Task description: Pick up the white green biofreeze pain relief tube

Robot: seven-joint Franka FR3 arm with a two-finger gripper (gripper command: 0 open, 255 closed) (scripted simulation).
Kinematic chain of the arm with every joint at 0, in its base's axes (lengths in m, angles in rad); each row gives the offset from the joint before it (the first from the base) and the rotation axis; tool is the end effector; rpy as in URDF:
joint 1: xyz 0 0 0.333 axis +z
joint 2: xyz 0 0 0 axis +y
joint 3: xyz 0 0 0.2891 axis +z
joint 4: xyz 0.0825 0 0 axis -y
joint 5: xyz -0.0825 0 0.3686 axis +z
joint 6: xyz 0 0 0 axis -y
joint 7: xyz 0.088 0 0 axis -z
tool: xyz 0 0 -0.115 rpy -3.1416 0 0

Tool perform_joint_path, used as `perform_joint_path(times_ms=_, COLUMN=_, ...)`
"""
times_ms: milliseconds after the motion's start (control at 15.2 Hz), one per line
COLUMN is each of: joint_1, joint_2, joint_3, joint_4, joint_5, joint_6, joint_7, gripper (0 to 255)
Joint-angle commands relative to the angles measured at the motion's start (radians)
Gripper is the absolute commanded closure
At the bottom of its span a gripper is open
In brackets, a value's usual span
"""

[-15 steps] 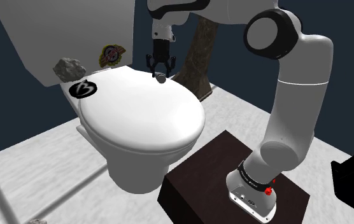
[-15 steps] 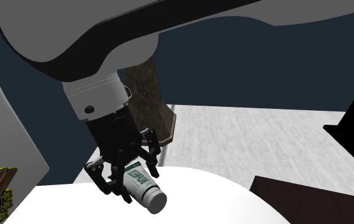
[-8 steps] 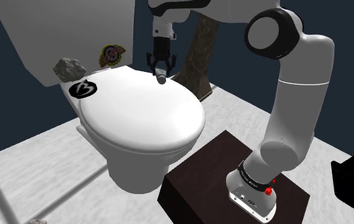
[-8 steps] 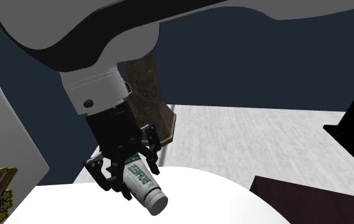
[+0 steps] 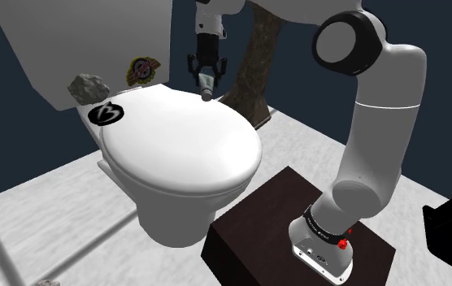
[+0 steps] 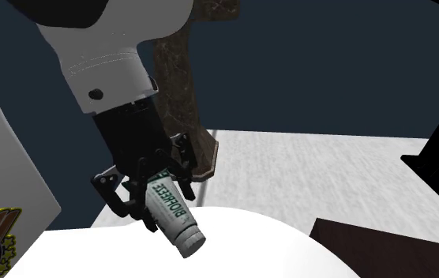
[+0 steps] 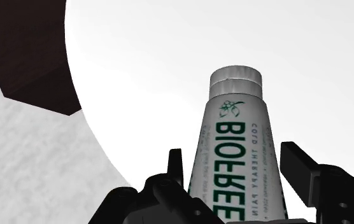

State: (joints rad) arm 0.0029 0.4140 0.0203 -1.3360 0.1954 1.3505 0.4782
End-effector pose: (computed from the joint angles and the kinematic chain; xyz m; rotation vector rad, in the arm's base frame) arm 0.6053 0.0376 0.4425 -2.8950 0.6640 0.6592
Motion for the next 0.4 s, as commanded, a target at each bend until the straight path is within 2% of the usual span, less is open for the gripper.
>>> perform_joint_path(times_ms=0, joint_1=-0.002, joint_2=0.002, joint_3=0.0, joint_4=0.03, joint_5=0.0, joint_6=-0.028, joint_7=0.003, gripper=255)
perform_joint_path(times_ms=330, joint_1=-0.004, joint_2=0.007, joint_3=0.0, joint_4=0.081, joint_5=0.002, joint_6=-0.073, joint_7=0.011, gripper=255)
